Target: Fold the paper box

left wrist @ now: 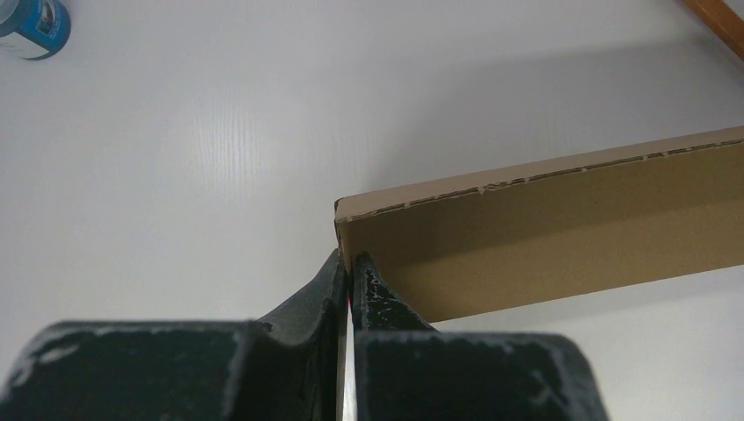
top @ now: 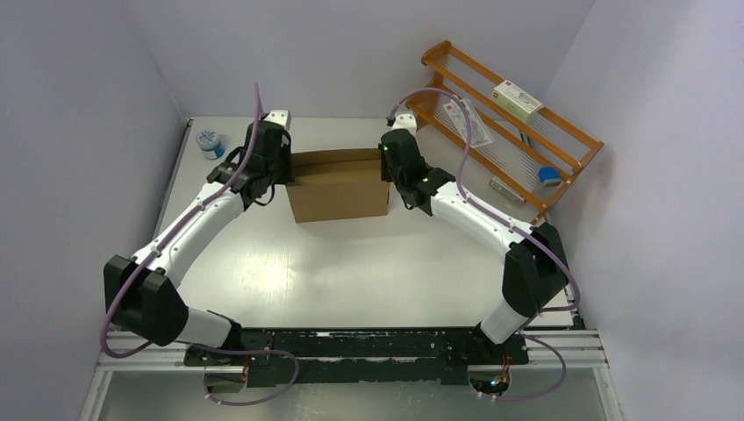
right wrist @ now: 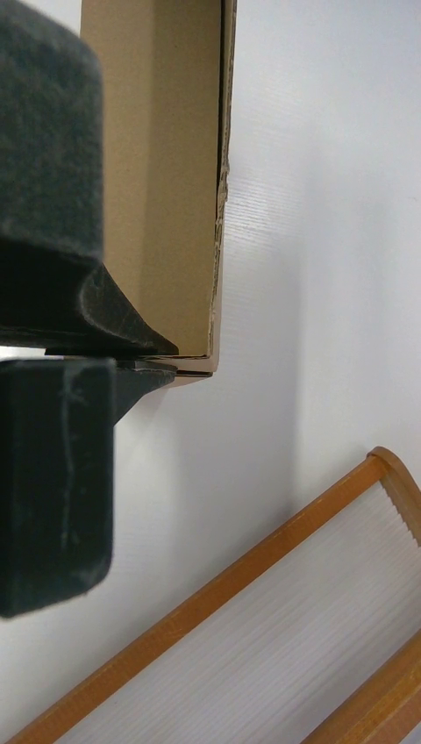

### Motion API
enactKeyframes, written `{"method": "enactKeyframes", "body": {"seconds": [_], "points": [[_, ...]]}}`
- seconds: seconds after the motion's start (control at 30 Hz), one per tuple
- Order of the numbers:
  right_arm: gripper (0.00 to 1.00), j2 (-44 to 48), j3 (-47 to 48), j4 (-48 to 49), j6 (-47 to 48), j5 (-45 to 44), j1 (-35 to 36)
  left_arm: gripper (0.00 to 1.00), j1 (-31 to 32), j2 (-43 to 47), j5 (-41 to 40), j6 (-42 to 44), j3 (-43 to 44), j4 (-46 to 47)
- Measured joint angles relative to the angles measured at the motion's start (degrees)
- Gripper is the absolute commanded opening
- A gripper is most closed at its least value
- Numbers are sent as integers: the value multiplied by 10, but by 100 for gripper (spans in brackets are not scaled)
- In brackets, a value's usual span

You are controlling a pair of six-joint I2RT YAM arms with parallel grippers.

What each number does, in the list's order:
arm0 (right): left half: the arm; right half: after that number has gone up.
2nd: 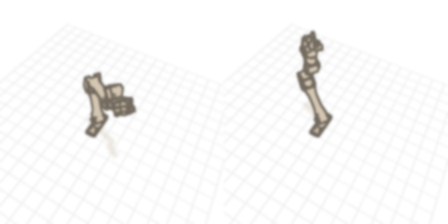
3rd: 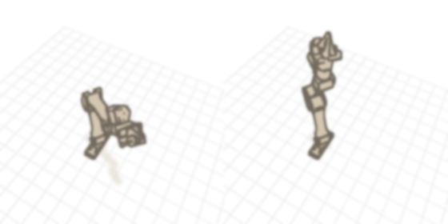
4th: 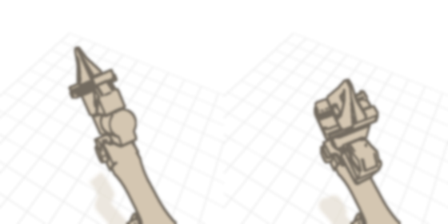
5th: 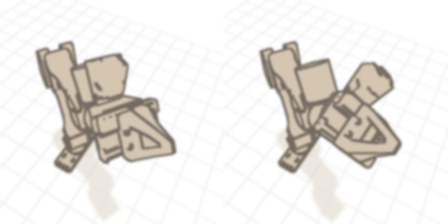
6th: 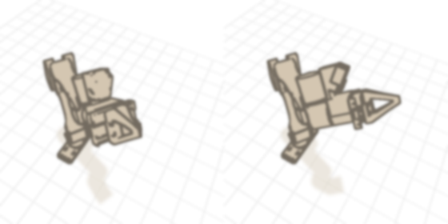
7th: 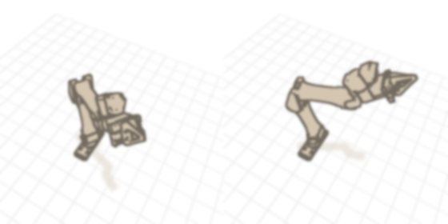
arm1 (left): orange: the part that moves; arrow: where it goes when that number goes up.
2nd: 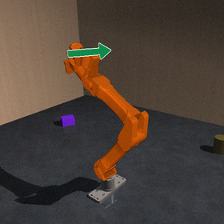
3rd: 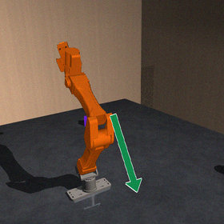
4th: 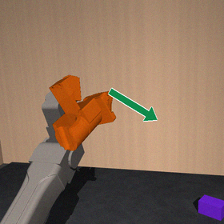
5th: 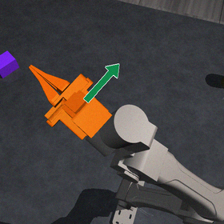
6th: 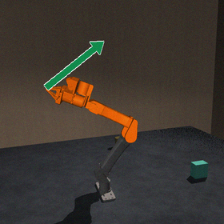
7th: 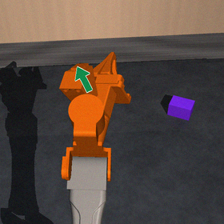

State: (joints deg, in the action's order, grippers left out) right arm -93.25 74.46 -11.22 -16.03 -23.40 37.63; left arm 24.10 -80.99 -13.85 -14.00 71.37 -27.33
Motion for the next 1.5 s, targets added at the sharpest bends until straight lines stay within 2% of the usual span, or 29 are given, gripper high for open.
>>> {"method": "enactKeyframes", "body": {"seconds": [0.17,0.33,0.67,0.83,0.9,1.17,1.33,1.5], "points": [[0,0,-4,7,0,0,0,5,0,6,0,-4,-13,15],[11,2,-11,15,0,1,0,5,0,19,-2,-4,-32,31],[23,17,-35,33,-1,26,-1,5,0,38,-3,-4,-64,58],[42,37,-45,23,-7,88,-18,5,0,33,-3,-4,-64,58],[47,49,-48,12,-9,113,-24,5,2,29,2,-4,-64,61],[48,81,-51,-3,-56,216,-73,5,7,23,14,-4,-64,63],[56,83,-47,5,-96,257,-98,5,9,23,18,-4,-64,63],[57,93,-47,15,-127,282,-115,5,10,23,25,-4,-64,64]]}}
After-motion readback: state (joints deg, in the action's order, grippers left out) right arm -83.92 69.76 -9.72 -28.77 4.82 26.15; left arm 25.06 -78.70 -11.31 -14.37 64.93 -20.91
